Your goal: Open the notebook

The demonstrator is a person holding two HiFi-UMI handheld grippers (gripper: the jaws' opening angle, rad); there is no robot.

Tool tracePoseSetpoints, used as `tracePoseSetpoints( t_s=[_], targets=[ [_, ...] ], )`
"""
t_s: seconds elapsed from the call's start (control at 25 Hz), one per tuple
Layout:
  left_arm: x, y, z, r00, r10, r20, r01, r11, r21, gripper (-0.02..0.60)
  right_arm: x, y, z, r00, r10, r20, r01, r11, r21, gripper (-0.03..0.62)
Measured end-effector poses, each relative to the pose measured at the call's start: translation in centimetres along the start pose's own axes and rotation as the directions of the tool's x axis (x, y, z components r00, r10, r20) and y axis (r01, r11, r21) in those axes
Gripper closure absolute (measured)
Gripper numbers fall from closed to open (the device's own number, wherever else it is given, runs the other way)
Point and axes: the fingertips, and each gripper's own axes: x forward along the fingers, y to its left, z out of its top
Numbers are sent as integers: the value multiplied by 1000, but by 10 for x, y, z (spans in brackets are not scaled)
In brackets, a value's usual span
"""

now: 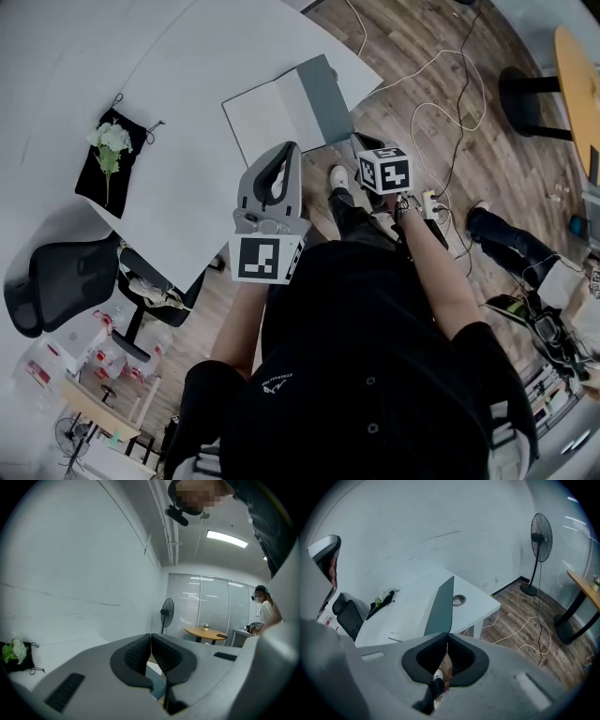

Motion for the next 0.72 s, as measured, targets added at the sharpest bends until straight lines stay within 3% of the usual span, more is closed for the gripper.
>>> tracePoseSetpoints(
  t_s=[0.08, 0.48, 0.72],
  targets=[
    [2, 0, 1, 1000, 6, 5, -6, 1000, -21, 574, 2, -3, -2, 1000, -7, -9, 7, 1000, 2, 582],
    [3, 10, -9, 999, 33, -26, -32, 999, 34, 574, 19, -22, -15, 998, -34, -58, 37, 997, 64, 582],
    [5, 13, -11, 998, 44, -33, -43, 999, 23, 574, 29, -29, -22, 996, -39, -80, 46, 994, 95, 582]
  ],
)
